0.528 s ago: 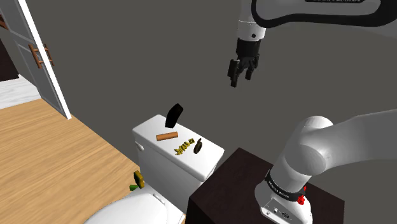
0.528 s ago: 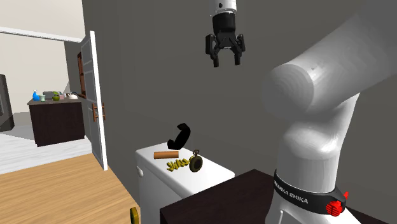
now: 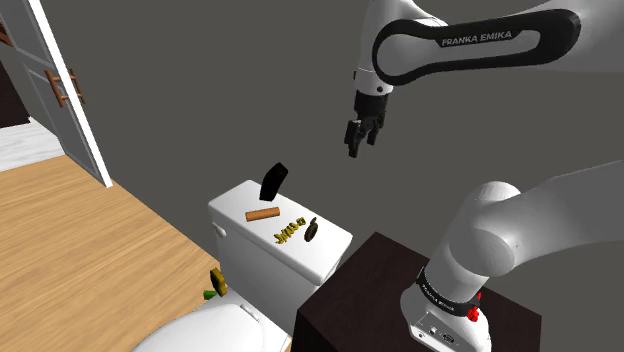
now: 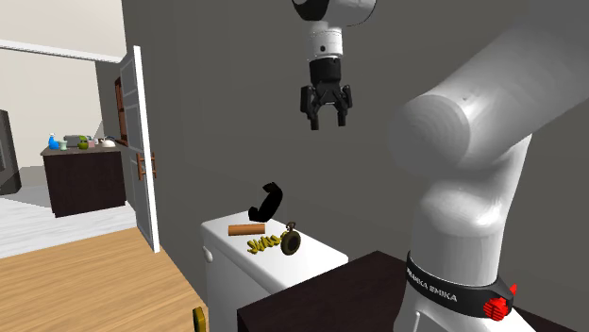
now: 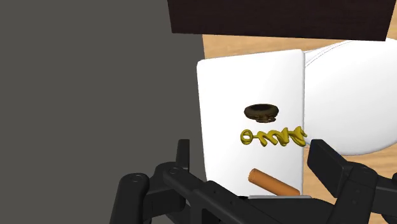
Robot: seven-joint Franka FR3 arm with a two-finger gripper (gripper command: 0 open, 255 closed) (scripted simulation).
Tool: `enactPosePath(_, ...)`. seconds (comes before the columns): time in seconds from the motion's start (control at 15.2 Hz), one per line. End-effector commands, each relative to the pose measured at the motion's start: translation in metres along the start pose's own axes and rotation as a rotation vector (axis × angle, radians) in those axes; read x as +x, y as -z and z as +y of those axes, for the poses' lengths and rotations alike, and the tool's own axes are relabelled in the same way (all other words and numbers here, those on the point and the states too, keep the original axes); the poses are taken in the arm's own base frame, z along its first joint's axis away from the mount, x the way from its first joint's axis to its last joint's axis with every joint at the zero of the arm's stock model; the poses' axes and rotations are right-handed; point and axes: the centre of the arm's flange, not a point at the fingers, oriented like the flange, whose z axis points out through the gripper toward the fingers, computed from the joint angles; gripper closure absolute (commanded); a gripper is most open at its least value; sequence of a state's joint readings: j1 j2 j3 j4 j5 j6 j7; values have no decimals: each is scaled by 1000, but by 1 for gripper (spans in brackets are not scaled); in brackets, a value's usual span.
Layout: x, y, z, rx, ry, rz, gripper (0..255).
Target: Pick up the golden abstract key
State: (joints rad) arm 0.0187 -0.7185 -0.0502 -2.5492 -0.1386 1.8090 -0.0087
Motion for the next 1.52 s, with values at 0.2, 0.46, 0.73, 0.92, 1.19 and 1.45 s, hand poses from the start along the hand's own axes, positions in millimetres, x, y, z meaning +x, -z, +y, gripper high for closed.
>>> enactPosePath(0.2,27,-59,-3,18,108,12,0)
enactPosePath(0.46,49,-106,-9,33,193,20,0)
enactPosePath(0.73,70,-153,-17,48,278,28,0)
enactPosePath(0.92,86,-188,-24,59,342,34,0)
enactPosePath(1.19,107,-234,-37,73,426,42,0)
enactPosePath(1.45,127,-280,-51,88,511,49,0)
